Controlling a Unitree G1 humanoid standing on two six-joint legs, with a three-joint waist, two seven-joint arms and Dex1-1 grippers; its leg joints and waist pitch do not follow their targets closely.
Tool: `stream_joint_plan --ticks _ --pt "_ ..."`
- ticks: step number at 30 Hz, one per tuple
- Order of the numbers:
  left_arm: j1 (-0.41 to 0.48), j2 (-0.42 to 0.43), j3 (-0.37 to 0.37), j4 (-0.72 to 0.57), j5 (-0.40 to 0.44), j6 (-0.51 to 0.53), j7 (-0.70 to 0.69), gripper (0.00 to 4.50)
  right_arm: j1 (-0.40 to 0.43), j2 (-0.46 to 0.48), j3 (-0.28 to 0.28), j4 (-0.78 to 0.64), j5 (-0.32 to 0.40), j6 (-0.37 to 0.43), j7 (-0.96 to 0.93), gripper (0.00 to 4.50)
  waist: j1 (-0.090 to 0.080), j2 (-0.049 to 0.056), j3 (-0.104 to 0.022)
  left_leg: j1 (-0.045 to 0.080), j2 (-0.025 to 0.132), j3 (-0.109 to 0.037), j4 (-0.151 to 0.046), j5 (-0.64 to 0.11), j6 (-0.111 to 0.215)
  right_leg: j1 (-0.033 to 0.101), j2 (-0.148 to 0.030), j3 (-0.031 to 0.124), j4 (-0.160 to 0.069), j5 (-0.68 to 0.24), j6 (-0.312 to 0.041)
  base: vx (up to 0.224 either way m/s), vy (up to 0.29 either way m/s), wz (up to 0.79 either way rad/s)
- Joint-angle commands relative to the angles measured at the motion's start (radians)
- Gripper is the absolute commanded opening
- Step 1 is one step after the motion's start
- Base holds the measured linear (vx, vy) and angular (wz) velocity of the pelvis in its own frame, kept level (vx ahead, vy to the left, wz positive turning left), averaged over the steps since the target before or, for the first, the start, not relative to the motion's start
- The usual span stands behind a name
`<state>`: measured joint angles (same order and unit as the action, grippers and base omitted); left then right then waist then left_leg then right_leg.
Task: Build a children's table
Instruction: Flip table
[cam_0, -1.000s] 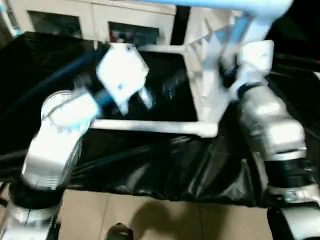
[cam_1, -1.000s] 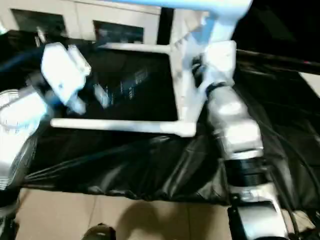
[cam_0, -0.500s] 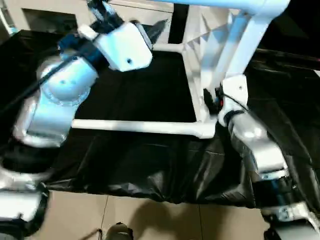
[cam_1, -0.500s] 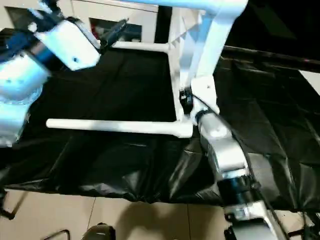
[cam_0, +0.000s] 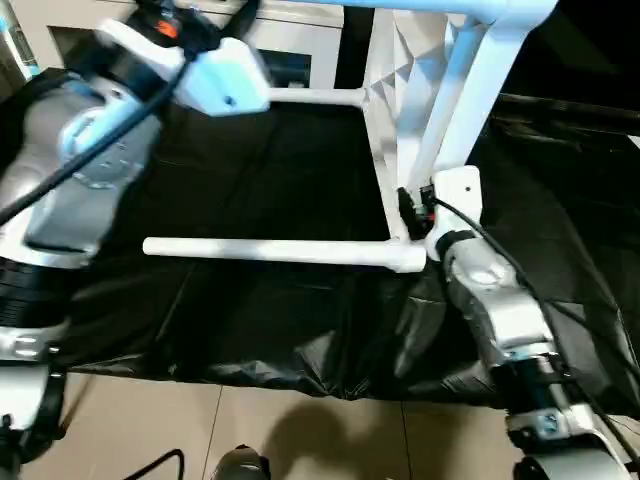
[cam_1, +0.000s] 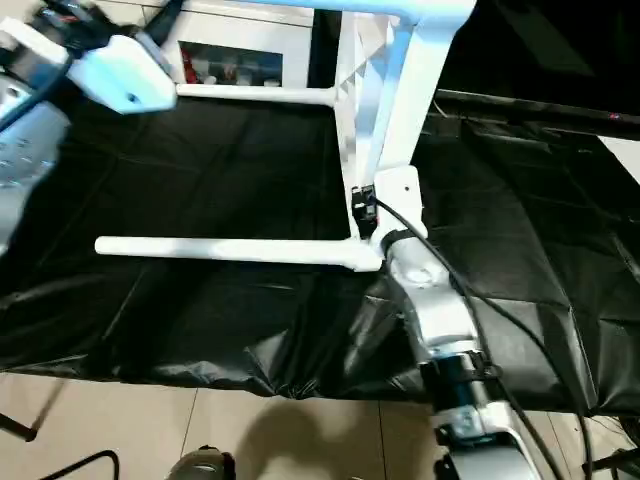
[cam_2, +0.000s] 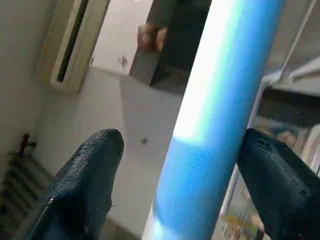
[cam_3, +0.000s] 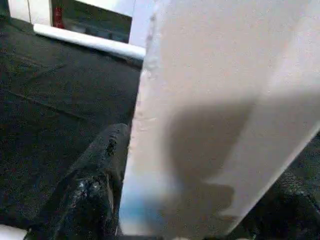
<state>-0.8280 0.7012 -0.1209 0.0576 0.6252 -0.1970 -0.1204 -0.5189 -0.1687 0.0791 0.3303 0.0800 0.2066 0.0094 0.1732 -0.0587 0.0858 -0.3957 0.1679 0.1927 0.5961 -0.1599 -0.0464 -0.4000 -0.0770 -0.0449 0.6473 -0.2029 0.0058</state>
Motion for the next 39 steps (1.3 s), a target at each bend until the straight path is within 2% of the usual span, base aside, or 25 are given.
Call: stream_joint_plan --ticks 1,2,3,6,9,12,14,15,19,21,28,30,32,33,34,36,37,38,39 --pt "0.004 0.011 0.005 0.008 0.027 -0.006 0.020 3.99 -0.026 0.002 -0.022 0.031 -0.001 -0.047 0.018 3.06 0.003 0.027 -0.090 0.034 0.058 -0.043 -0.077 -0.301 -0.107 0.026 -0.078 0.040 -0.067 -0.128 -0.154 0.000 0.000 0.00" --pt "0.005 0.013 0.003 0.012 0.028 -0.008 0.019 3.99 -0.029 0.003 -0.023 0.041 -0.001 -0.059 0.021 3.06 0.003 0.027 -0.089 0.034 0.057 -0.042 -0.077 -0.301 -0.105 0.025 -0.079 0.041 -0.067 -0.126 -0.156 0.000 0.000 0.00" --pt "0.006 0.013 0.005 0.018 0.028 -0.012 0.022 3.72 -0.034 0.003 -0.023 0.055 -0.003 -0.074 0.023 2.79 0.004 0.030 -0.090 0.033 0.058 -0.042 -0.076 -0.295 -0.103 0.026 -0.079 0.041 -0.066 -0.116 -0.160 0.000 0.000 0.00" --pt "0.001 0.008 0.009 0.045 0.011 -0.009 0.014 3.60 -0.058 0.007 -0.035 0.120 0.003 -0.129 0.044 2.66 0.005 0.031 -0.093 0.031 0.055 -0.040 -0.072 -0.270 -0.097 0.026 -0.079 0.040 -0.061 -0.073 -0.174 0.000 0.000 0.00" --pt "-0.003 0.010 0.012 0.073 0.015 -0.007 0.028 3.23 -0.078 0.007 -0.041 0.175 0.000 -0.171 0.056 2.34 0.005 0.031 -0.096 0.028 0.055 -0.040 -0.070 -0.242 -0.089 0.031 -0.076 0.038 -0.056 -0.035 -0.181 0.000 0.000 0.00" --pt "-0.008 0.010 0.013 0.088 0.020 -0.004 0.034 3.12 -0.086 0.008 -0.044 0.196 -0.001 -0.188 0.061 2.25 0.003 0.033 -0.095 0.028 0.055 -0.039 -0.068 -0.250 -0.088 0.029 -0.075 0.037 -0.056 -0.031 -0.189 0.000 0.000 0.00" --pt "-0.013 0.008 0.015 0.100 0.017 -0.001 0.033 2.87 -0.093 0.008 -0.047 0.215 -0.003 -0.207 0.066 2.09 0.004 0.033 -0.095 0.029 0.055 -0.039 -0.068 -0.257 -0.086 0.029 -0.075 0.036 -0.056 -0.034 -0.190 0.000 0.000 0.00" --pt "-0.016 0.006 0.017 0.108 0.016 0.006 0.032 2.80 -0.097 0.008 -0.047 0.227 -0.007 -0.219 0.069 2.06 0.004 0.037 -0.094 0.030 0.056 -0.040 -0.070 -0.273 -0.086 0.027 -0.076 0.037 -0.059 -0.052 -0.190 0.000 0.000 0.00" --pt "-0.025 0.009 0.021 0.131 0.020 0.022 0.031 2.56 -0.102 0.010 -0.052 0.244 -0.012 -0.245 0.078 2.01 0.006 0.035 -0.093 0.030 0.055 -0.040 -0.071 -0.296 -0.083 0.027 -0.077 0.038 -0.063 -0.090 -0.187 0.000 0.000 0.00" --pt "-0.026 0.011 0.022 0.133 0.022 0.023 0.033 2.38 -0.104 0.009 -0.053 0.249 -0.014 -0.252 0.081 1.98 0.007 0.040 -0.095 0.031 0.057 -0.040 -0.071 -0.301 -0.082 0.025 -0.078 0.038 -0.064 -0.097 -0.185 0.000 0.000 0.00" --pt "0.003 -0.043 0.048 0.070 -0.087 0.055 -0.028 2.04 -0.124 -0.033 -0.063 0.235 -0.033 -0.286 0.089 1.96 0.011 0.042 -0.097 0.028 0.056 -0.039 -0.069 -0.271 -0.076 0.028 -0.078 0.037 -0.060 -0.067 -0.195 0.000 0.000 0.00" --pt "0.032 -0.078 0.073 0.040 -0.147 0.084 -0.039 2.02 -0.143 -0.073 -0.079 0.209 -0.035 -0.289 0.100 1.96 0.015 0.039 -0.098 0.024 0.056 -0.036 -0.063 -0.230 -0.056 0.032 -0.079 0.038 -0.057 -0.040 -0.201 0.000 0.000 0.00" --pt "0.073 -0.117 0.134 0.014 -0.227 0.130 -0.028 2.02 -0.181 -0.140 -0.104 0.175 -0.039 -0.285 0.115 1.96 0.021 0.035 -0.100 0.020 0.054 -0.031 -0.058 -0.185 -0.033 0.035 -0.077 0.038 -0.054 -0.014 -0.206 0.000 0.000 0.00" --pt "0.083 -0.128 0.154 0.009 -0.250 0.146 -0.024 2.02 -0.193 -0.157 -0.114 0.167 -0.037 -0.283 0.121 1.96 0.025 0.031 -0.101 0.015 0.051 -0.028 -0.053 -0.153 -0.011 0.038 -0.075 0.038 -0.053 -0.006 -0.207 0.000 0.000 0.00" --pt "0.087 -0.134 0.164 0.007 -0.261 0.153 -0.023 2.02 -0.198 -0.165 -0.119 0.163 -0.035 -0.283 0.124 1.96 0.029 0.032 -0.105 0.015 0.049 -0.026 -0.048 -0.131 0.002 0.038 -0.074 0.039 -0.050 0.005 -0.208 0.000 0.000 0.00" --pt "0.129 -0.139 0.217 -0.001 -0.293 0.169 -0.009 2.02 -0.245 -0.224 -0.152 0.135 -0.019 -0.267 0.152 1.95 0.035 0.033 -0.111 0.003 0.044 -0.022 -0.035 -0.049 0.058 0.035 -0.071 0.039 -0.042 0.055 -0.208 0.000 0.000 0.00" --pt "0.137 -0.144 0.229 -0.004 -0.304 0.175 -0.008 2.02 -0.253 -0.234 -0.158 0.132 -0.016 -0.264 0.157 1.94 0.036 0.034 -0.110 -0.002 0.042 -0.021 -0.031 -0.036 0.074 0.032 -0.068 0.038 -0.040 0.069 -0.212 0.000 0.000 0.00" --pt "0.155 -0.156 0.255 -0.008 -0.328 0.188 -0.005 2.02 -0.273 -0.256 -0.168 0.124 -0.012 -0.258 0.168 1.94 0.037 0.037 -0.109 -0.002 0.044 -0.022 -0.032 -0.046 0.075 0.029 -0.067 0.037 -0.041 0.056 -0.214 0.000 0.000 0.00" --pt "0.168 -0.160 0.269 -0.013 -0.333 0.195 -0.006 2.02 -0.284 -0.270 -0.173 0.121 -0.012 -0.255 0.176 1.93 0.037 0.036 -0.106 -0.002 0.045 -0.021 -0.031 -0.084 0.074 0.025 -0.066 0.037 -0.046 0.006 -0.211 0.000 0.000 0.00"
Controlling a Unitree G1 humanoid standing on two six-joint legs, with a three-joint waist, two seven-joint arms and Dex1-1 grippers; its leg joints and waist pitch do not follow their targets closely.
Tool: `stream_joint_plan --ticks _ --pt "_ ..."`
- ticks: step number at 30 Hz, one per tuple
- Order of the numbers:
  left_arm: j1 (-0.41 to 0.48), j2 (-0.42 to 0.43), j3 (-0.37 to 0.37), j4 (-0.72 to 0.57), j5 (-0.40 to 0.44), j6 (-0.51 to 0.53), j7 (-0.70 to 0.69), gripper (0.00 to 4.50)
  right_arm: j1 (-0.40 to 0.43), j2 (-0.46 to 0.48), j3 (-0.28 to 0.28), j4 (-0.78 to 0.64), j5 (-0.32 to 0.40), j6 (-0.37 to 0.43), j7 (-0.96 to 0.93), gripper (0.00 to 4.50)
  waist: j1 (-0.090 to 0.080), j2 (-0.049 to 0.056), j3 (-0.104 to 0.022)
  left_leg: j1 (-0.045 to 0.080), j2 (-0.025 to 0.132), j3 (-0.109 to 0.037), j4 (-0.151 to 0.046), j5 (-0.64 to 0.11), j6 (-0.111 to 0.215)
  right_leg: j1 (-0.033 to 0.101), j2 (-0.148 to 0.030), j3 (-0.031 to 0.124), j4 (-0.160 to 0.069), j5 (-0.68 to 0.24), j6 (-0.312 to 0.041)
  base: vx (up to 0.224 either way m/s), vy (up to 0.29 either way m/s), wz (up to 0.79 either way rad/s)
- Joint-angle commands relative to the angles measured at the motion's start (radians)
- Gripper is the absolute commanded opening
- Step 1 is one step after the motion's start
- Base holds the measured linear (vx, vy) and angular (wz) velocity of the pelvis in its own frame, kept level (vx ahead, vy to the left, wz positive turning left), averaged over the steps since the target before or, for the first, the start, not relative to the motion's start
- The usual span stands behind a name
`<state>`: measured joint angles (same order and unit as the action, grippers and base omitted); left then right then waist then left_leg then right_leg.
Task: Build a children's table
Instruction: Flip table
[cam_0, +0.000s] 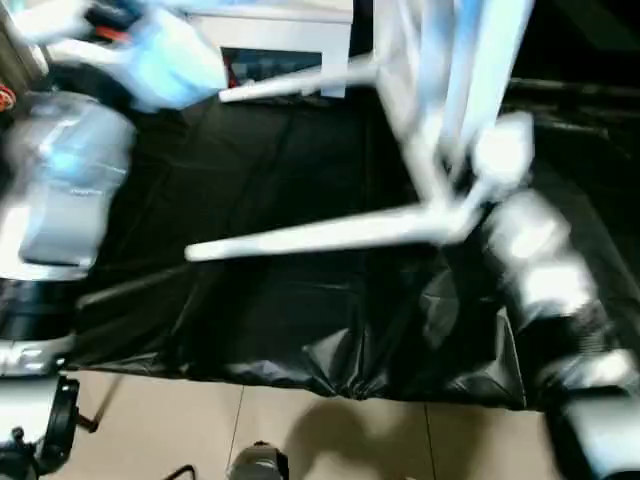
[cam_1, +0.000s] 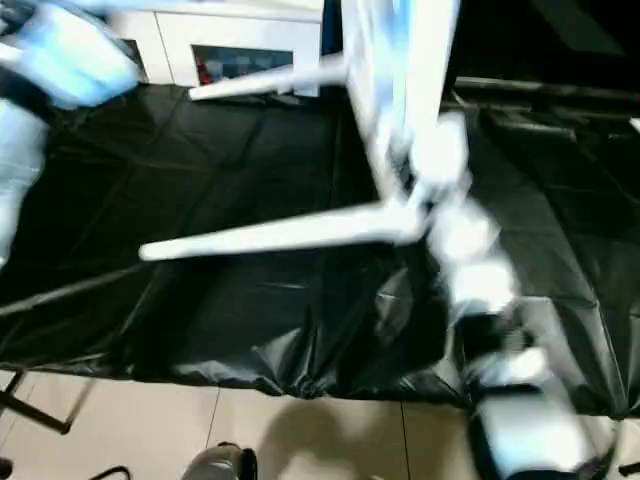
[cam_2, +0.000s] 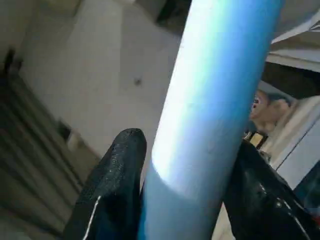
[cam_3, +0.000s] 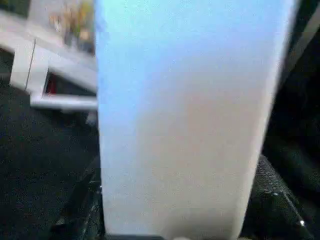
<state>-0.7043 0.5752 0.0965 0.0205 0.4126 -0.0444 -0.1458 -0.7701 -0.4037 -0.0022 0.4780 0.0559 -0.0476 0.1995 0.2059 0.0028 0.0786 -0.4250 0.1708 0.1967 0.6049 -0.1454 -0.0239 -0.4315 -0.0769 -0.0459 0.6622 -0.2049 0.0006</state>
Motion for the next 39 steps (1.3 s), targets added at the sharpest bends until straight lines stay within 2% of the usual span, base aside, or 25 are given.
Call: stream_joint_plan --ticks 1,4,5,8,9,11,12,13,14,15,17,20,22,25,26,27,29,30,31,33,34,35,37,39 --pt "0.095 -0.057 0.095 0.013 -0.163 0.059 0.017 2.02 -0.069 -0.082 -0.104 -0.045 0.022 0.008 0.024 1.93 0.004 -0.028 -0.098 0.029 0.043 -0.024 -0.040 -0.108 0.052 0.054 -0.064 0.038 -0.062 -0.008 -0.204 0.000 0.000 0.00" --pt "0.145 -0.078 0.123 -0.010 -0.192 0.072 0.008 1.99 -0.098 -0.121 -0.115 -0.073 0.048 0.032 0.071 1.93 0.004 -0.029 -0.093 0.030 0.049 -0.028 -0.044 -0.159 0.045 0.050 -0.066 0.037 -0.069 -0.099 -0.190 0.000 0.000 0.00" --pt "0.197 -0.119 0.148 -0.048 -0.230 0.112 -0.007 1.98 -0.130 -0.149 -0.136 -0.112 0.102 0.072 0.119 1.93 0.003 -0.035 -0.089 0.034 0.052 -0.026 -0.046 -0.189 0.040 0.045 -0.065 0.038 -0.076 -0.137 -0.185 0.000 0.000 0.00" --pt "0.233 -0.135 0.151 -0.076 -0.235 0.127 -0.015 1.97 -0.150 -0.174 -0.136 -0.141 0.131 0.115 0.158 1.93 0.009 -0.026 -0.087 0.042 0.054 -0.028 -0.050 -0.245 0.024 0.035 -0.064 0.040 -0.088 -0.216 -0.160 0.000 0.000 0.00" --pt "0.240 -0.139 0.141 -0.085 -0.231 0.131 -0.020 1.95 -0.153 -0.189 -0.122 -0.155 0.126 0.127 0.186 1.93 0.009 -0.036 -0.083 0.044 0.056 -0.031 -0.057 -0.289 0.003 0.034 -0.065 0.039 -0.092 -0.265 -0.139 0.000 0.000 0.00" --pt "0.245 -0.140 0.134 -0.093 -0.230 0.135 -0.024 1.95 -0.154 -0.201 -0.112 -0.165 0.122 0.137 0.207 1.93 0.011 -0.034 -0.080 0.056 0.057 -0.030 -0.059 -0.342 -0.017 0.024 -0.064 0.041 -0.100 -0.314 -0.125 0.000 0.000 0.00" --pt "0.244 -0.138 0.116 -0.098 -0.226 0.137 -0.031 1.92 -0.153 -0.213 -0.094 -0.185 0.117 0.165 0.243 1.93 0.010 -0.037 -0.079 0.062 0.056 -0.033 -0.063 -0.390 -0.036 0.022 -0.066 0.041 -0.106 -0.355 -0.114 0.000 0.000 0.00" --pt "0.239 -0.138 0.112 -0.096 -0.228 0.139 -0.032 1.92 -0.151 -0.212 -0.086 -0.189 0.117 0.173 0.259 1.93 0.011 -0.037 -0.081 0.063 0.056 -0.036 -0.067 -0.407 -0.049 0.025 -0.068 0.040 -0.105 -0.364 -0.106 0.000 0.000 0.00" --pt "0.236 -0.137 0.109 -0.101 -0.231 0.146 -0.036 1.91 -0.148 -0.213 -0.077 -0.195 0.116 0.183 0.276 1.93 0.009 -0.038 -0.081 0.061 0.056 -0.037 -0.068 -0.408 -0.053 0.025 -0.069 0.041 -0.105 -0.353 -0.104 0.000 0.000 0.00" --pt "0.231 -0.134 0.105 -0.100 -0.228 0.149 -0.040 1.89 -0.146 -0.212 -0.070 -0.198 0.113 0.186 0.282 2.27 0.008 -0.038 -0.081 0.057 0.056 -0.040 -0.071 -0.408 -0.057 0.029 -0.071 0.039 -0.104 -0.353 -0.099 0.000 0.000 0.00" --pt "0.228 -0.130 0.101 -0.102 -0.223 0.149 -0.045 1.88 -0.144 -0.208 -0.070 -0.204 0.121 0.197 0.290 2.60 0.007 -0.039 -0.083 0.056 0.056 -0.041 -0.072 -0.406 -0.060 0.030 -0.073 0.039 -0.105 -0.351 -0.097 0.000 0.000 0.00" --pt "0.214 -0.126 0.089 -0.098 -0.220 0.155 -0.057 1.87 -0.137 -0.198 -0.080 -0.225 0.155 0.220 0.321 2.71 0.005 -0.041 -0.084 0.055 0.054 -0.041 -0.071 -0.404 -0.058 0.031 -0.074 0.039 -0.106 -0.345 -0.096 0.000 0.000 0.00" --pt "0.209 -0.125 0.085 -0.095 -0.219 0.157 -0.061 1.84 -0.134 -0.196 -0.084 -0.233 0.163 0.225 0.329 3.02 0.008 -0.042 -0.084 0.056 0.054 -0.040 -0.070 -0.397 -0.057 0.030 -0.074 0.040 -0.107 -0.343 -0.099 0.000 0.000 0.00" --pt "0.196 -0.123 0.076 -0.087 -0.218 0.169 -0.068 1.84 -0.120 -0.191 -0.087 -0.259 0.183 0.230 0.360 3.25 0.009 -0.042 -0.085 0.055 0.054 -0.039 -0.070 -0.386 -0.056 0.032 -0.075 0.040 -0.107 -0.333 -0.101 0.000 0.000 0.00" --pt "0.192 -0.123 0.072 -0.082 -0.216 0.175 -0.070 1.84 -0.114 -0.191 -0.085 -0.266 0.184 0.220 0.369 3.25 0.011 -0.042 -0.085 0.054 0.054 -0.038 -0.069 -0.376 -0.056 0.032 -0.075 0.040 -0.106 -0.326 -0.102 0.000 0.000 0.00" --pt "0.191 -0.123 0.070 -0.081 -0.215 0.178 -0.070 1.84 -0.109 -0.188 -0.084 -0.274 0.189 0.212 0.379 3.35 0.012 -0.035 -0.087 0.053 0.055 -0.040 -0.069 -0.374 -0.057 0.032 -0.076 0.040 -0.103 -0.318 -0.104 0.000 0.000 0.00" --pt "0.189 -0.126 0.066 -0.079 -0.213 0.187 -0.070 1.84 -0.103 -0.185 -0.086 -0.279 0.199 0.191 0.392 3.44 0.010 -0.040 -0.089 0.051 0.053 -0.039 -0.068 -0.374 -0.050 0.036 -0.076 0.039 -0.102 -0.296 -0.107 0.000 0.000 0.00" --pt "0.186 -0.131 0.061 -0.076 -0.209 0.204 -0.068 1.83 -0.094 -0.176 -0.094 -0.291 0.220 0.153 0.419 3.54 0.009 -0.040 -0.089 0.047 0.055 -0.041 -0.068 -0.367 -0.044 0.039 -0.077 0.039 -0.100 -0.296 -0.103 0.000 0.000 0.00" --pt "0.186 -0.132 0.061 -0.076 -0.208 0.206 -0.068 1.83 -0.093 -0.176 -0.094 -0.292 0.221 0.151 0.420 3.54 0.009 -0.040 -0.088 0.048 0.055 -0.040 -0.068 -0.365 -0.038 0.036 -0.078 0.039 -0.102 -0.308 -0.102 0.000 0.000 0.00" --pt "0.182 -0.138 0.054 -0.063 -0.203 0.218 -0.069 1.80 -0.094 -0.151 -0.119 -0.310 0.268 0.115 0.451 3.83 0.009 -0.036 -0.088 0.050 0.055 -0.039 -0.066 -0.367 -0.033 0.032 -0.077 0.040 -0.106 -0.320 -0.105 0.000 0.000 0.00" --pt "0.180 -0.142 0.051 -0.053 -0.201 0.227 -0.069 1.79 -0.105 -0.122 -0.150 -0.319 0.311 0.098 0.454 3.87 0.008 -0.036 -0.088 0.051 0.056 -0.040 -0.068 -0.370 -0.034 0.032 -0.077 0.039 -0.108 -0.328 -0.107 0.000 0.000 0.00" --pt "0.179 -0.142 0.050 -0.051 -0.198 0.229 -0.068 1.78 -0.108 -0.115 -0.159 -0.326 0.325 0.102 0.456 3.91 0.007 -0.033 -0.089 0.051 0.056 -0.042 -0.069 -0.379 -0.036 0.031 -0.075 0.038 -0.106 -0.333 -0.108 0.000 0.000 0.00" --pt "0.178 -0.142 0.048 -0.047 -0.196 0.232 -0.067 1.77 -0.107 -0.114 -0.164 -0.336 0.337 0.096 0.470 4.00 0.008 -0.033 -0.089 0.056 0.057 -0.042 -0.071 -0.395 -0.043 0.028 -0.072 0.037 -0.108 -0.338 -0.109 0.000 0.000 0.00" --pt "0.178 -0.142 0.047 -0.046 -0.196 0.235 -0.067 1.74 -0.107 -0.115 -0.164 -0.339 0.340 0.088 0.480 4.31 0.008 -0.031 -0.088 0.058 0.057 -0.042 -0.072 -0.418 -0.051 0.026 -0.074 0.037 -0.110 -0.358 -0.107 0.000 0.000 0.00"
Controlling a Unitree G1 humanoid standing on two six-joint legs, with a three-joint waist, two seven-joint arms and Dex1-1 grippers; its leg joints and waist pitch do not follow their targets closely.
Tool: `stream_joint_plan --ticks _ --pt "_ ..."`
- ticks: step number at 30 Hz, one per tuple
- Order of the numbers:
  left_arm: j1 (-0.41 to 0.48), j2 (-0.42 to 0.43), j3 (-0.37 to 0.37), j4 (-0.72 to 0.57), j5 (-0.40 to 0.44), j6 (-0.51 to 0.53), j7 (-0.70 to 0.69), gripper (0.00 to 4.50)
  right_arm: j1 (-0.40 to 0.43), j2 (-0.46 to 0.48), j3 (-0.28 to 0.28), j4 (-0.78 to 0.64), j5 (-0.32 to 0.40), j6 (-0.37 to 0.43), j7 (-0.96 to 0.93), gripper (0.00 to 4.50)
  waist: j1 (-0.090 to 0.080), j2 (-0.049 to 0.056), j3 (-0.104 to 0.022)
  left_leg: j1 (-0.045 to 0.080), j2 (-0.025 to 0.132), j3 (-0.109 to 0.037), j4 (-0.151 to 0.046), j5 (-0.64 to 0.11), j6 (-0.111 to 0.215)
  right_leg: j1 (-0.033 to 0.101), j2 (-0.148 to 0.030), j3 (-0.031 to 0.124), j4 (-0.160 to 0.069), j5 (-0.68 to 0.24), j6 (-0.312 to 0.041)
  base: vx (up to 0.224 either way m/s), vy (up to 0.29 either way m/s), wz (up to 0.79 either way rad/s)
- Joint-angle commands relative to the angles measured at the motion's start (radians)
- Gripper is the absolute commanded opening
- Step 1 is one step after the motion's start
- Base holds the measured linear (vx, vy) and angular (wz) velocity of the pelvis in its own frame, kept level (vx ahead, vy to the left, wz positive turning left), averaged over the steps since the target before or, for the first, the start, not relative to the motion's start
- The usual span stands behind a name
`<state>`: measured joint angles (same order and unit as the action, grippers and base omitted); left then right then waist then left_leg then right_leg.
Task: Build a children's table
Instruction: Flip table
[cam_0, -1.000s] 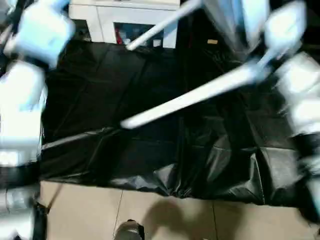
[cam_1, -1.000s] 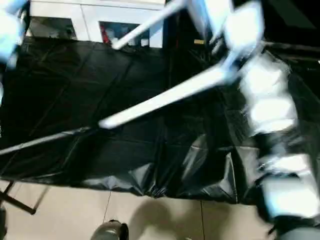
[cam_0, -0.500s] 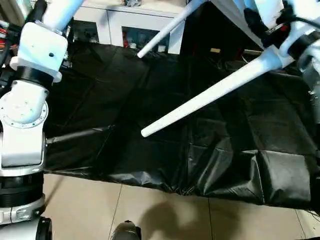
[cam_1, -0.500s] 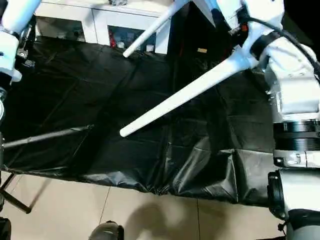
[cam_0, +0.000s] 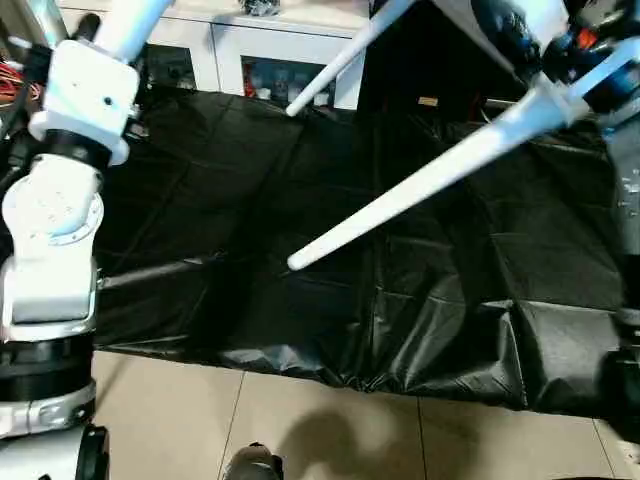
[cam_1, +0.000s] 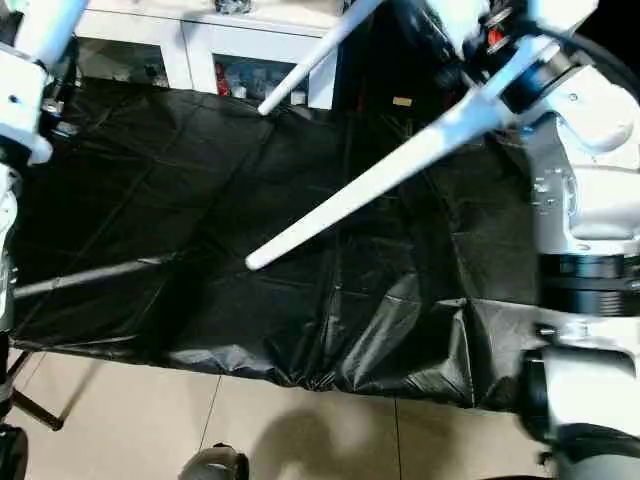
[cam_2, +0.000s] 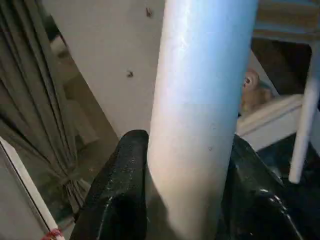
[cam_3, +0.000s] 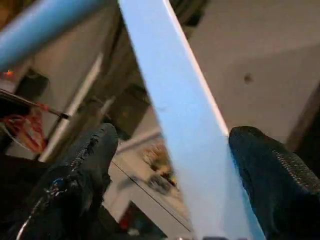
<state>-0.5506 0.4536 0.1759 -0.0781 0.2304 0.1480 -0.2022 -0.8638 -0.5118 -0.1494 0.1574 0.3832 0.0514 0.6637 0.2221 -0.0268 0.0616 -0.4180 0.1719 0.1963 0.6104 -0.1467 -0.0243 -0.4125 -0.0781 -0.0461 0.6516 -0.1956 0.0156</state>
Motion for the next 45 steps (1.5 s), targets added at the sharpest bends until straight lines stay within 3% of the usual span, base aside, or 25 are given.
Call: stream_joint_plan --ticks 1,4,9,14,16,17,18,21,22,24,25,26,27,28,29,30,31,32,33,34,35,36,40,43,45 --pt "0.024 -0.015 -0.032 0.060 -0.012 0.045 -0.010 1.72 -0.001 -0.002 -0.020 -0.042 0.047 -0.026 0.056 4.31 -0.008 0.000 -0.070 0.051 0.055 -0.043 -0.079 -0.431 -0.057 0.007 -0.073 0.036 -0.102 -0.384 -0.118 0.000 0.000 0.00" --pt "0.025 -0.011 -0.030 0.064 -0.011 0.043 -0.011 1.70 0.014 0.004 -0.022 -0.073 0.087 -0.019 0.089 4.48 -0.008 0.000 -0.070 0.049 0.056 -0.047 -0.083 -0.446 -0.055 0.009 -0.075 0.035 -0.103 -0.392 -0.105 0.000 0.000 0.00" --pt "0.033 -0.003 -0.026 0.062 -0.012 0.038 -0.016 1.61 0.093 -0.009 0.003 -0.210 0.203 0.114 0.170 4.50 -0.006 0.002 -0.066 0.057 0.056 -0.050 -0.085 -0.495 -0.063 0.001 -0.076 0.037 -0.113 -0.444 -0.091 0.000 0.000 0.00" --pt "0.035 0.010 -0.021 0.059 -0.019 0.010 -0.019 1.59 0.317 -0.021 0.128 -0.288 0.127 0.216 0.136 4.50 -0.005 0.002 -0.061 0.061 0.056 -0.058 -0.092 -0.567 -0.089 -0.003 -0.079 0.033 -0.125 -0.511 -0.068 0.000 0.000 0.00" --pt "0.029 0.013 -0.023 0.063 -0.022 0.004 -0.021 1.58 0.438 -0.030 0.196 -0.297 0.096 0.278 0.118 4.50 -0.008 0.006 -0.059 0.079 0.057 -0.069 -0.093 -0.675 -0.113 -0.003 -0.085 0.022 -0.139 -0.604 -0.064 0.000 0.000 0.00" --pt "0.027 0.014 -0.024 0.063 -0.022 0.004 -0.021 1.57 0.490 -0.037 0.221 -0.305 0.093 0.318 0.112 4.50 -0.010 0.004 -0.061 0.077 0.058 -0.073 -0.095 -0.678 -0.116 0.004 -0.086 0.020 -0.140 -0.597 -0.065 0.000 0.000 0.00" --pt "0.027 0.014 -0.024 0.063 -0.022 0.004 -0.021 1.57 0.490 -0.037 0.221 -0.305 0.093 0.318 0.112 4.50 -0.005 0.010 -0.060 0.079 0.061 -0.077 -0.101 -0.697 -0.119 0.007 -0.086 0.016 -0.143 -0.579 -0.070 0.000 0.000 0.00" --pt "0.019 0.016 -0.029 0.066 -0.022 0.000 -0.023 1.56 0.575 -0.036 0.262 -0.271 0.061 0.354 0.097 4.50 -0.013 0.007 -0.057 0.066 0.064 -0.088 -0.115 -0.740 -0.132 0.024 -0.090 0.003 -0.140 -0.549 -0.075 0.000 0.000 0.00" --pt "0.016 0.018 -0.031 0.068 -0.020 -0.004 -0.025 1.56 0.589 -0.019 0.264 -0.235 0.039 0.358 0.070 4.50 -0.012 0.006 -0.053 0.071 0.062 -0.087 -0.113 -0.763 -0.135 0.019 -0.095 0.000 -0.146 -0.589 -0.072 0.000 0.000 0.00" --pt "0.014 0.020 -0.034 0.069 -0.020 -0.007 -0.027 1.56 0.594 0.008 0.259 -0.185 0.011 0.353 0.029 4.50 -0.016 0.013 -0.045 0.091 0.061 -0.088 -0.108 -0.833 -0.138 0.014 -0.094 -0.028 -0.163 -0.665 -0.064 0.000 0.000 0.00" --pt "0.014 0.021 -0.034 0.069 -0.020 -0.007 -0.028 1.56 0.590 0.020 0.254 -0.166 0.000 0.346 0.012 4.50 -0.018 0.025 -0.042 0.073 0.075 -0.086 -0.140 -0.914 -0.148 0.035 -0.070 -0.057 -0.135 -0.614 -0.073 0.000 0.000 0.00" --pt "0.014 0.022 -0.034 0.069 -0.021 -0.008 -0.029 1.56 0.583 0.036 0.248 -0.143 -0.013 0.335 -0.010 4.50 -0.009 0.036 -0.044 0.022 0.090 -0.075 -0.191 -0.969 -0.155 0.075 -0.041 -0.067 -0.051 -0.517 -0.089 -0.120 0.009 -0.04" --pt "0.013 0.023 -0.034 0.070 -0.022 -0.009 -0.029 1.56 0.563 0.066 0.232 -0.100 -0.022 0.311 -0.041 4.50 0.072 0.049 -0.051 -0.087 0.057 0.006 -0.260 -1.024 -0.178 0.127 0.010 -0.086 0.118 -0.233 -0.106 -0.127 -0.024 -0.01" --pt "0.012 0.023 -0.034 0.071 -0.022 -0.011 -0.030 1.56 0.551 0.085 0.222 -0.075 -0.026 0.299 -0.064 4.50 0.068 0.000 -0.063 -0.028 0.045 0.032 -0.228 -0.791 -0.157 0.084 -0.018 -0.001 0.121 -0.462 -0.081 -0.103 -0.033 0.04" --pt "0.012 0.024 -0.034 0.073 -0.023 -0.012 -0.031 1.56 0.529 0.107 0.212 -0.036 -0.030 0.281 -0.087 4.50 0.026 -0.054 -0.035 0.138 -0.003 -0.076 0.133 -0.340 -0.126 -0.114 -0.208 0.061 -0.191 -1.038 -0.067 0.142 -0.122 -0.01" --pt "0.012 0.024 -0.034 0.074 -0.023 -0.012 -0.031 1.56 0.508 0.128 0.202 0.003 -0.033 0.263 -0.109 4.50 0.032 -0.034 -0.043 0.083 -0.013 -0.113 0.121 -0.180 -0.078 -0.055 -0.205 0.099 -0.190 -1.064 -0.095 0.206 -0.077 -0.24" --pt "0.014 0.026 -0.034 0.074 -0.025 -0.012 -0.033 1.56 0.471 0.163 0.185 0.068 -0.029 0.238 -0.148 4.50 0.055 -0.036 -0.042 -0.012 -0.019 -0.125 0.073 -0.112 -0.070 0.072 -0.175 0.071 -0.129 -0.862 -0.140 0.206 -0.077 -0.24" --pt "0.016 0.027 -0.034 0.073 -0.026 -0.012 -0.034 1.56 0.450 0.180 0.177 0.102 -0.021 0.220 -0.153 4.50 0.072 0.003 -0.053 0.029 0.027 -0.124 0.019 -0.119 -0.098 0.051 -0.156 0.055 -0.108 -0.705 -0.157 0.000 0.000 0.00" --pt "0.018 0.028 -0.035 0.071 -0.027 -0.011 -0.036 1.56 0.419 0.206 0.164 0.153 -0.008 0.193 -0.159 4.50 0.040 0.021 -0.066 0.078 0.054 -0.125 -0.037 -0.379 -0.151 -0.005 -0.070 0.015 -0.054 -0.452 -0.167 -0.055 -0.028 0.21" --pt "0.021 0.030 -0.035 0.068 -0.029 -0.010 -0.039 1.56 0.375 0.240 0.143 0.221 0.019 0.161 -0.163 4.50 0.019 0.032 -0.074 0.062 0.066 -0.133 -0.070 -0.504 -0.174 0.025 -0.067 0.007 -0.038 -0.232 -0.187 -0.079 -0.027 0.18" --pt "0.024 0.031 -0.036 0.062 -0.031 -0.007 -0.043 1.56 0.325 0.271 0.117 0.295 0.053 0.123 -0.150 4.50 0.014 0.029 -0.076 0.055 0.064 -0.131 -0.075 -0.498 -0.165 0.033 -0.067 0.005 -0.034 -0.148 -0.196 0.000 0.000 0.00" --pt "0.026 0.032 -0.036 0.058 -0.032 -0.005 -0.046 1.55 0.297 0.285 0.103 0.337 0.067 0.106 -0.147 4.50 0.009 0.022 -0.070 0.044 0.058 -0.123 -0.077 -0.473 -0.131 0.039 -0.083 0.007 -0.043 -0.115 -0.217 0.000 0.000 0.00" --pt "0.038 0.044 -0.043 0.037 -0.038 0.006 -0.064 1.55 0.163 0.321 0.063 0.562 0.037 0.008 -0.191 4.50 0.017 0.007 -0.052 0.035 0.049 -0.089 -0.074 -0.365 -0.093 0.038 -0.099 0.019 -0.072 -0.239 -0.208 0.000 0.000 0.00" --pt "0.053 0.051 -0.042 0.012 -0.041 0.014 -0.073 1.55 0.118 0.338 0.036 0.632 0.042 -0.028 -0.185 4.50 0.017 0.002 -0.050 0.030 0.050 -0.076 -0.080 -0.260 -0.059 0.044 -0.093 0.018 -0.072 -0.205 -0.199 0.000 0.000 0.00" --pt "0.072 0.061 -0.041 -0.013 -0.045 0.024 -0.086 1.55 0.066 0.359 -0.001 0.719 0.063 -0.063 -0.160 4.50 0.015 -0.007 -0.042 0.026 0.049 -0.073 -0.084 -0.247 -0.043 0.042 -0.086 0.017 -0.072 -0.181 -0.194 0.000 0.000 0.00"
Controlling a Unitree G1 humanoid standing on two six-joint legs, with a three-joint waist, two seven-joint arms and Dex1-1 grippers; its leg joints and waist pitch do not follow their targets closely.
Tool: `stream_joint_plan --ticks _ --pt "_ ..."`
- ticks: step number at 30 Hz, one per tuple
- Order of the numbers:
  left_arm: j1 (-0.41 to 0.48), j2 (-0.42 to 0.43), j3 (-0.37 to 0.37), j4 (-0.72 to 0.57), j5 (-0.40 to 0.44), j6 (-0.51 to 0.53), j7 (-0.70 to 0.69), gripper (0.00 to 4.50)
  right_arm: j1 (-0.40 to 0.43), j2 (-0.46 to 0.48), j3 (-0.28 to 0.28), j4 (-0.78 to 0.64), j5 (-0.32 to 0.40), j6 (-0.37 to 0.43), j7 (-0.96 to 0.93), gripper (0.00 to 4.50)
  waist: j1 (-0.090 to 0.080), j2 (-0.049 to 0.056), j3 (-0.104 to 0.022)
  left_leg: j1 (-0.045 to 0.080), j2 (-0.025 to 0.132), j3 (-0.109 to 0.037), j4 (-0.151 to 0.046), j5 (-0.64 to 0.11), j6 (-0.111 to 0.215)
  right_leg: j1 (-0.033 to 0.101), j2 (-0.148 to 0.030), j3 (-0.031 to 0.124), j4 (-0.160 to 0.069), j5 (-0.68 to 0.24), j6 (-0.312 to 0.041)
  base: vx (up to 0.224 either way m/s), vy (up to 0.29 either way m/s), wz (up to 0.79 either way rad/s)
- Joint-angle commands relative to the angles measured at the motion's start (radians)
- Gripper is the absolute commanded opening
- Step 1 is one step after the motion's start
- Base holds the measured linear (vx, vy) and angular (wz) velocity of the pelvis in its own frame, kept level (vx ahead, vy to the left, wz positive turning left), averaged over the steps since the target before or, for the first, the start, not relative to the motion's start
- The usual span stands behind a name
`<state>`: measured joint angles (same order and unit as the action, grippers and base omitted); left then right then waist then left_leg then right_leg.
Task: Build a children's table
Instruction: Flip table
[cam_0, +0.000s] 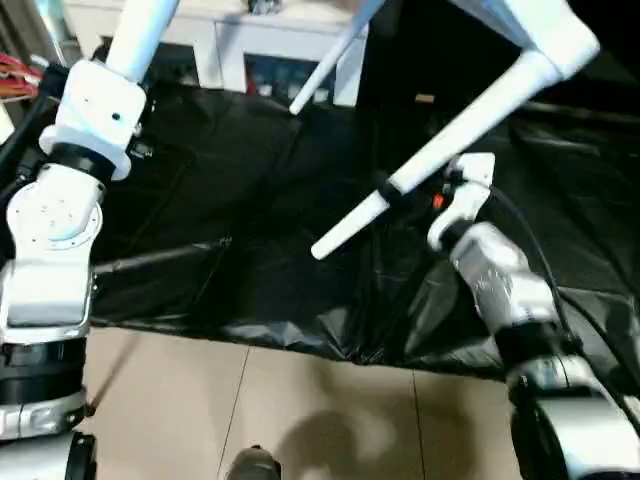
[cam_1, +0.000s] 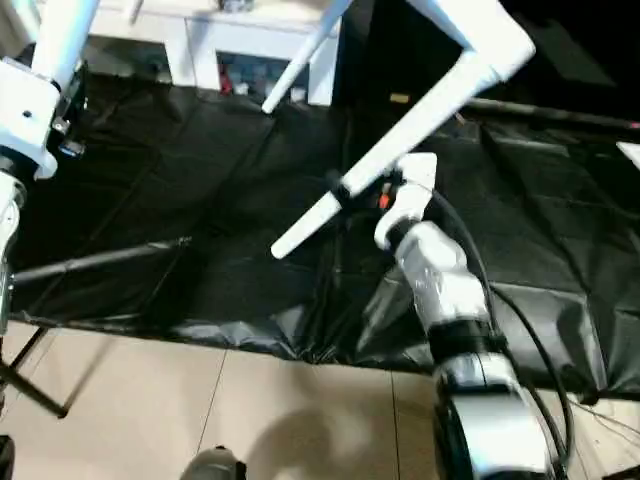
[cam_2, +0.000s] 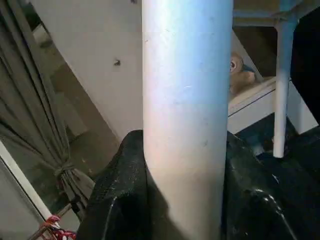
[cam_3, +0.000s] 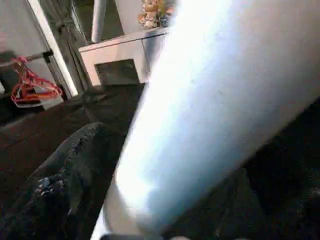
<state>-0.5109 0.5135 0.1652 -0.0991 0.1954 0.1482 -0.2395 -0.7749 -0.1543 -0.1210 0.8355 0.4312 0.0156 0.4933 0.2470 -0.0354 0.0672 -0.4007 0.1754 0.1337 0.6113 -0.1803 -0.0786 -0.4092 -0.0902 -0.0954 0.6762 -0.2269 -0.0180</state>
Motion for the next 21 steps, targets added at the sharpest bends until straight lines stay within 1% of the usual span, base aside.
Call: stream_joint_plan --ticks 1,2,3,4,5,6,7,8,9,10,11,12,14,15,16,17,18,21 --pt "0.040 0.004 -0.029 -0.004 -0.011 0.030 -0.053 1.55 -0.041 0.007 -0.040 0.077 0.019 -0.048 0.022 4.50 -0.011 0.003 -0.046 0.010 0.047 -0.011 -0.087 -0.214 0.017 0.037 -0.073 0.065 -0.096 -0.143 -0.168 0.000 0.000 0.00" --pt "0.042 0.005 -0.028 -0.007 -0.011 0.031 -0.054 1.55 -0.045 0.008 -0.041 0.087 0.019 -0.052 0.022 4.32 -0.011 0.005 -0.049 0.011 0.048 -0.010 -0.085 -0.214 0.021 0.036 -0.074 0.064 -0.092 -0.131 -0.174 0.000 0.000 0.00" --pt "0.056 0.011 -0.022 -0.031 -0.011 0.049 -0.060 1.55 -0.076 0.016 -0.054 0.153 0.031 -0.069 0.052 4.21 -0.014 0.001 -0.043 0.009 0.048 -0.008 -0.088 -0.205 0.030 0.037 -0.071 0.063 -0.091 -0.113 -0.182 0.000 0.000 0.00" --pt "0.056 0.011 -0.022 -0.031 -0.011 0.049 -0.060 1.55 -0.076 0.016 -0.054 0.153 0.031 -0.069 0.052 4.13 -0.018 -0.003 -0.036 0.008 0.047 -0.005 -0.090 -0.192 0.045 0.035 -0.066 0.062 -0.093 -0.094 -0.188 0.000 0.000 0.00" --pt "0.062 0.013 -0.020 -0.040 -0.011 0.057 -0.061 1.55 -0.088 0.020 -0.061 0.180 0.038 -0.072 0.074 4.13 -0.018 0.000 -0.036 0.010 0.048 -0.005 -0.091 -0.190 0.048 0.035 -0.066 0.061 -0.093 -0.090 -0.187 0.000 0.000 0.00" --pt "0.062 0.013 -0.020 -0.040 -0.011 0.057 -0.061 1.55 -0.088 0.020 -0.061 0.180 0.038 -0.072 0.074 4.01 -0.025 0.000 -0.033 0.010 0.050 -0.005 -0.093 -0.194 0.054 0.036 -0.066 0.061 -0.092 -0.083 -0.192 0.000 0.000 0.00" --pt "0.068 0.016 -0.017 -0.049 -0.009 0.065 -0.060 1.55 -0.096 0.026 -0.073 0.197 0.052 -0.069 0.108 3.88 -0.028 -0.005 -0.030 0.013 0.052 -0.004 -0.095 -0.197 0.055 0.033 -0.063 0.060 -0.094 -0.077 -0.194 0.000 0.000 0.00" --pt "0.072 0.018 -0.015 -0.055 -0.009 0.072 -0.058 1.55 -0.105 0.031 -0.087 0.212 0.064 -0.066 0.141 3.77 -0.031 -0.006 -0.026 0.011 0.052 -0.005 -0.096 -0.201 0.060 0.035 -0.064 0.060 -0.093 -0.075 -0.199 0.000 0.000 0.00" --pt "0.072 0.018 -0.014 -0.055 -0.009 0.073 -0.058 1.55 -0.105 0.032 -0.089 0.211 0.067 -0.062 0.149 3.66 -0.034 -0.005 -0.024 0.012 0.053 -0.005 -0.097 -0.207 0.060 0.034 -0.065 0.061 -0.094 -0.079 -0.200 0.000 0.000 0.00" --pt "0.073 0.019 -0.013 -0.056 -0.009 0.074 -0.056 1.55 -0.107 0.033 -0.094 0.210 0.076 -0.051 0.171 3.66 -0.035 -0.008 -0.023 0.015 0.053 -0.004 -0.097 -0.210 0.062 0.035 -0.065 0.061 -0.096 -0.082 -0.202 0.000 0.000 0.00" --pt "0.074 0.020 -0.012 -0.055 -0.011 0.075 -0.055 1.55 -0.114 0.035 -0.102 0.215 0.083 -0.040 0.193 3.57 -0.036 -0.010 -0.024 0.015 0.054 -0.004 -0.098 -0.209 0.064 0.036 -0.065 0.061 -0.095 -0.079 -0.204 0.000 0.000 0.00" --pt "0.073 0.021 -0.012 -0.053 -0.013 0.078 -0.050 1.55 -0.130 0.036 -0.116 0.235 0.089 -0.031 0.233 3.45 -0.036 -0.009 -0.022 0.018 0.055 -0.004 -0.099 -0.210 0.066 0.034 -0.065 0.061 -0.096 -0.079 -0.209 0.000 0.000 0.00" --pt "0.072 0.020 -0.014 -0.053 -0.014 0.081 -0.047 1.55 -0.142 0.036 -0.124 0.256 0.089 -0.033 0.255 3.30 -0.036 -0.011 -0.021 0.019 0.056 -0.002 -0.101 -0.221 0.063 0.035 -0.068 0.062 -0.099 -0.095 -0.216 0.000 0.000 0.00" --pt "0.071 0.019 -0.014 -0.054 -0.014 0.084 -0.046 1.55 -0.150 0.035 -0.129 0.272 0.088 -0.037 0.268 3.22 -0.036 -0.011 -0.018 0.020 0.057 -0.002 -0.102 -0.221 0.057 0.035 -0.069 0.062 -0.100 -0.104 -0.218 0.000 0.000 0.00" --pt "0.072 0.016 -0.014 -0.054 -0.014 0.085 -0.044 1.55 -0.154 0.034 -0.130 0.284 0.085 -0.039 0.282 3.14 -0.037 -0.014 -0.018 0.020 0.057 -0.001 -0.102 -0.219 0.057 0.035 -0.070 0.062 -0.101 -0.104 -0.218 0.000 0.000 0.00" --pt "0.071 0.013 -0.014 -0.052 -0.014 0.086 -0.042 1.55 -0.157 0.033 -0.131 0.294 0.083 -0.041 0.291 3.14 -0.038 -0.013 -0.017 0.019 0.057 -0.001 -0.103 -0.220 0.055 0.036 -0.070 0.063 -0.100 -0.109 -0.220 0.000 0.000 0.00" --pt "0.072 0.011 -0.014 -0.052 -0.015 0.086 -0.041 1.55 -0.157 0.033 -0.131 0.294 0.083 -0.039 0.296 2.97 -0.038 -0.014 -0.015 0.019 0.057 -0.001 -0.104 -0.226 0.053 0.036 -0.071 0.063 -0.103 -0.122 -0.219 0.000 0.000 0.00" --pt "0.080 -0.002 -0.015 -0.046 -0.024 0.081 -0.032 1.55 -0.148 0.032 -0.128 0.292 0.082 -0.021 0.351 2.65 -0.038 -0.014 -0.013 0.021 0.060 0.000 -0.106 -0.235 0.049 0.035 -0.073 0.064 -0.106 -0.135 -0.215 0.000 0.000 0.00"
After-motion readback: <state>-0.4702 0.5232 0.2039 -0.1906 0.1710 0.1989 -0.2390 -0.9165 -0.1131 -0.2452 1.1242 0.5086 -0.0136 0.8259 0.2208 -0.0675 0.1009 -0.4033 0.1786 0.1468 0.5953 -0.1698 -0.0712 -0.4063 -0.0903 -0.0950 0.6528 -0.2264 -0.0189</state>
